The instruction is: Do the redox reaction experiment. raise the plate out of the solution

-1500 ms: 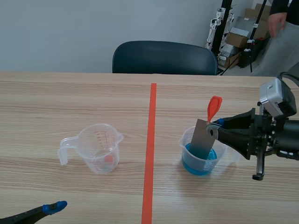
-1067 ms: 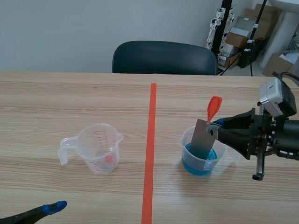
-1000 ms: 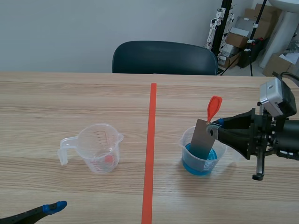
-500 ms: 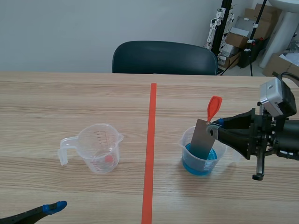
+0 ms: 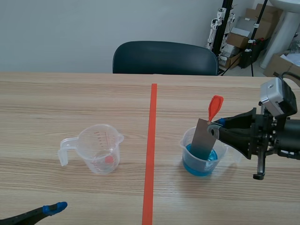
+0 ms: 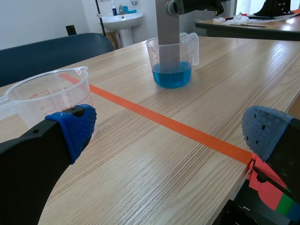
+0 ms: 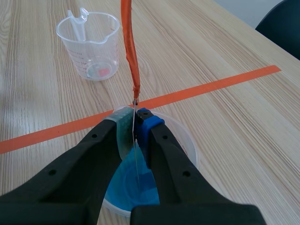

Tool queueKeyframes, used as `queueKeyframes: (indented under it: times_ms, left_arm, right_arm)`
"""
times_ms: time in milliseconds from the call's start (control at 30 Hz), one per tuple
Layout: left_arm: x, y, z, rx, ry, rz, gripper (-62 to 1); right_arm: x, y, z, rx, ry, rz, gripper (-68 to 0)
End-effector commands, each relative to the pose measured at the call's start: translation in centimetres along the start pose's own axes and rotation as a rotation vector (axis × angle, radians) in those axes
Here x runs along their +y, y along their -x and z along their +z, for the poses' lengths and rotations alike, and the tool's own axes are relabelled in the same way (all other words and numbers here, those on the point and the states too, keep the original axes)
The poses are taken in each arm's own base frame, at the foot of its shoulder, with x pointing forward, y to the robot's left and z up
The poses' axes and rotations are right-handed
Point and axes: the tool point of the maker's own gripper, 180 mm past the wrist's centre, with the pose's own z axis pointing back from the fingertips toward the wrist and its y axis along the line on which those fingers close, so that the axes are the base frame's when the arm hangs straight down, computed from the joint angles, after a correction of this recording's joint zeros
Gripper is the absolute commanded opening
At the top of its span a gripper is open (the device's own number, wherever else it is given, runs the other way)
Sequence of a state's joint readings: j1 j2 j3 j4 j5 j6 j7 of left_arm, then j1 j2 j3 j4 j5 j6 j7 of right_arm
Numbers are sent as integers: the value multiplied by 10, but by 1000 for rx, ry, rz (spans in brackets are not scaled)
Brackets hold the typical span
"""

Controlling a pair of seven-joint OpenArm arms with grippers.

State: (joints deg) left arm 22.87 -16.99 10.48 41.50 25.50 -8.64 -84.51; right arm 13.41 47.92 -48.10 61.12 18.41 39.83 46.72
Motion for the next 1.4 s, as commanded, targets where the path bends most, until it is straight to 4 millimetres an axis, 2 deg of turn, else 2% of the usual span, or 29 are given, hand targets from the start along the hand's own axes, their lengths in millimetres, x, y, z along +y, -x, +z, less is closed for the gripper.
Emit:
queueKeyframes:
  times_ms: [0,733,1367]
  left_arm:
    - [1,-5,-2,-26,-7,-2,14]
    - [1,-5,-2,-27,-7,-2,14]
    - [1,-5,-2,-27,-7,-2,14]
  right_arm:
    - [0,-2,1,-2,0,6,-671]
    - [-4,-14,9,-48,2,21,-671]
    - [-7,-49,26,-119,-12,55,-671]
